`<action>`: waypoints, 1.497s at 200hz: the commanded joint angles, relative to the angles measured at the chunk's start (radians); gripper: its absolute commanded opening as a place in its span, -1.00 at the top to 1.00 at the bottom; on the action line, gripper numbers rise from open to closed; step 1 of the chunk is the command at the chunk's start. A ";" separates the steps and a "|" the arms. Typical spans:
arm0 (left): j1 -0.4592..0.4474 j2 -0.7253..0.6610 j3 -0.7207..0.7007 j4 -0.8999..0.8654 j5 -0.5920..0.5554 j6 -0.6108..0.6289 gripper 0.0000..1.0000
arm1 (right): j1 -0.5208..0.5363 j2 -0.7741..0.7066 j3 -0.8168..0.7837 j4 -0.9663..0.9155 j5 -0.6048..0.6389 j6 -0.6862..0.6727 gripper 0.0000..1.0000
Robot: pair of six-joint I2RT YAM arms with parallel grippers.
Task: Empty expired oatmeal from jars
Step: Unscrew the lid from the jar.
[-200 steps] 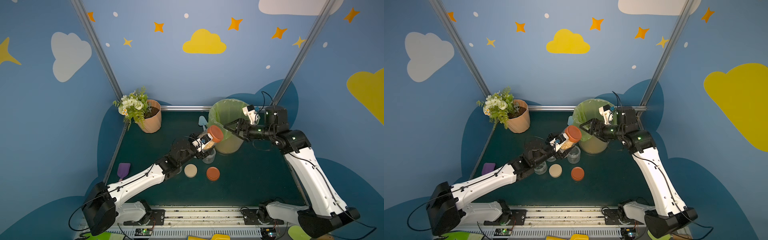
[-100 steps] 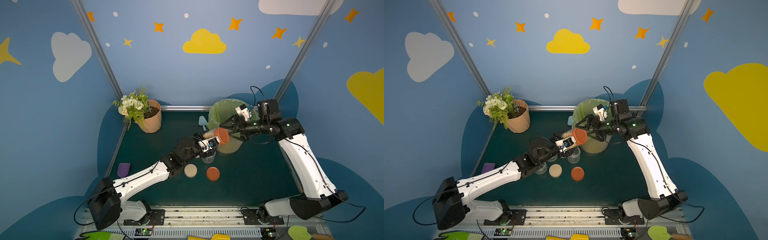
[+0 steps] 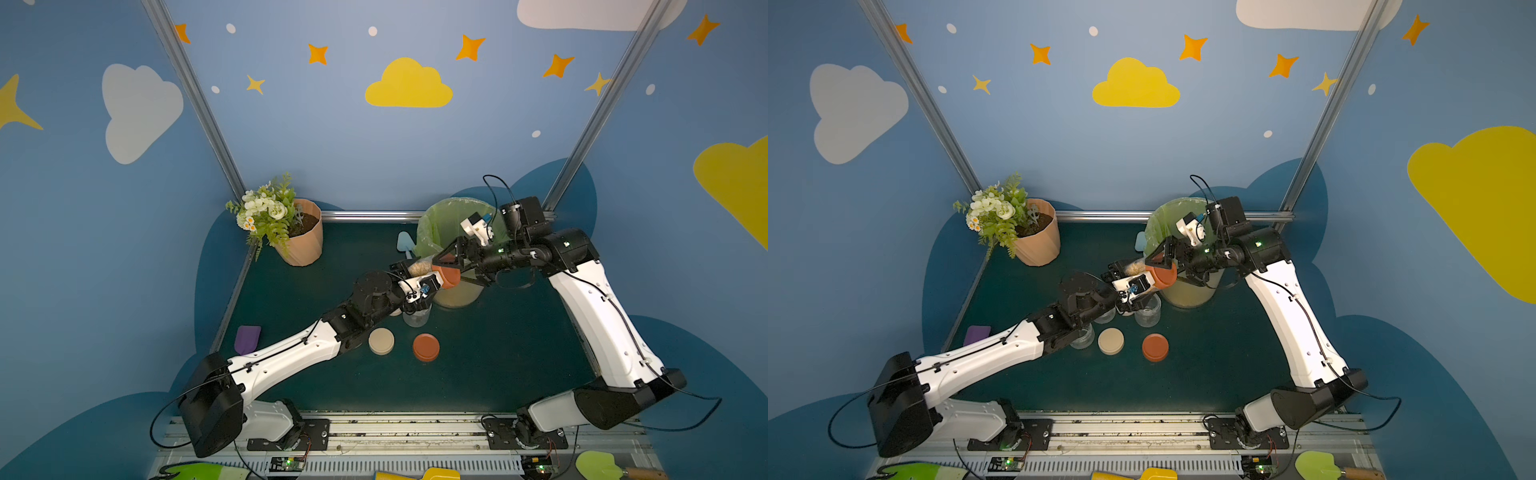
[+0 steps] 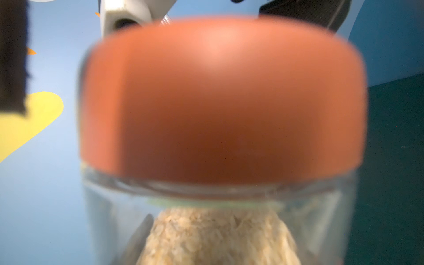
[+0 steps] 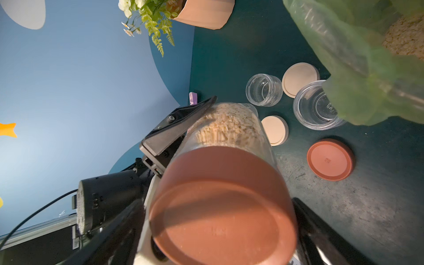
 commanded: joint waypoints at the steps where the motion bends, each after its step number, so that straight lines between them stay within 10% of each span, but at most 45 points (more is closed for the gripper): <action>1: -0.003 -0.020 0.047 0.097 0.002 -0.009 0.93 | 0.016 0.013 0.028 -0.047 0.034 -0.040 -0.92; 73: -0.004 -0.053 0.047 0.031 0.039 -0.080 0.94 | 0.044 0.013 0.080 -0.082 0.160 -0.186 -0.50; 130: 0.071 -0.113 0.017 0.010 0.370 -0.340 0.94 | 0.112 -0.002 0.055 -0.026 -0.033 -0.449 -0.24; 206: 0.116 -0.118 -0.010 0.075 0.552 -0.502 0.94 | 0.240 0.025 0.119 -0.311 0.120 -1.092 -0.39; 299: 0.120 -0.118 -0.030 0.056 0.558 -0.499 0.94 | 0.223 0.048 0.166 -0.375 0.225 -1.274 -0.57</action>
